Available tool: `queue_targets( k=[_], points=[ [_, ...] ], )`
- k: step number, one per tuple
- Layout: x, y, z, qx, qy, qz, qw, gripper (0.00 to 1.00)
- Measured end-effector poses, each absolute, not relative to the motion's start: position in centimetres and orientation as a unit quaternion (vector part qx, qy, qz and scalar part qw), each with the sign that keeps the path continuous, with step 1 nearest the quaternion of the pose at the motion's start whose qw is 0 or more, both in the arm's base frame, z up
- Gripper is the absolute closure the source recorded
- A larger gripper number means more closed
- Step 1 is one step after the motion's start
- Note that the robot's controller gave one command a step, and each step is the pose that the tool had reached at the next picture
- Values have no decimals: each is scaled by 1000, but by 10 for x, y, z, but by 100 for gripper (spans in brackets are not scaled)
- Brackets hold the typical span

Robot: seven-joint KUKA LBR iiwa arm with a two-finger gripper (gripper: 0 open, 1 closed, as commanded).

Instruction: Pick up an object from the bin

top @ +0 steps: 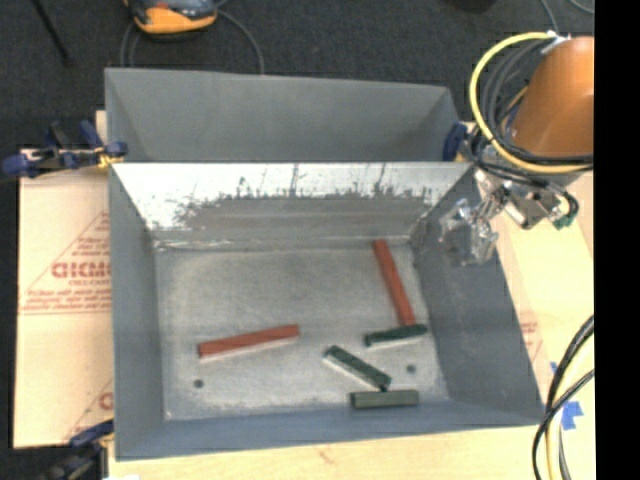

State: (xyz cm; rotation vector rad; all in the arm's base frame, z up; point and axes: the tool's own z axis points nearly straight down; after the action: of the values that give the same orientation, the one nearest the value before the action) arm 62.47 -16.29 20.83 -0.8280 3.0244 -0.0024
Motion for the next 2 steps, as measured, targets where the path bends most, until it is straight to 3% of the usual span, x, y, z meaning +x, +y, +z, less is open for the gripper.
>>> queue_targets(
  k=[1, 2],
  points=[
    [625, -163, 208, -263, 965, 0, 3, 0],
    [625, -163, 208, -262, 965, 0, 3, 0]
  ],
)
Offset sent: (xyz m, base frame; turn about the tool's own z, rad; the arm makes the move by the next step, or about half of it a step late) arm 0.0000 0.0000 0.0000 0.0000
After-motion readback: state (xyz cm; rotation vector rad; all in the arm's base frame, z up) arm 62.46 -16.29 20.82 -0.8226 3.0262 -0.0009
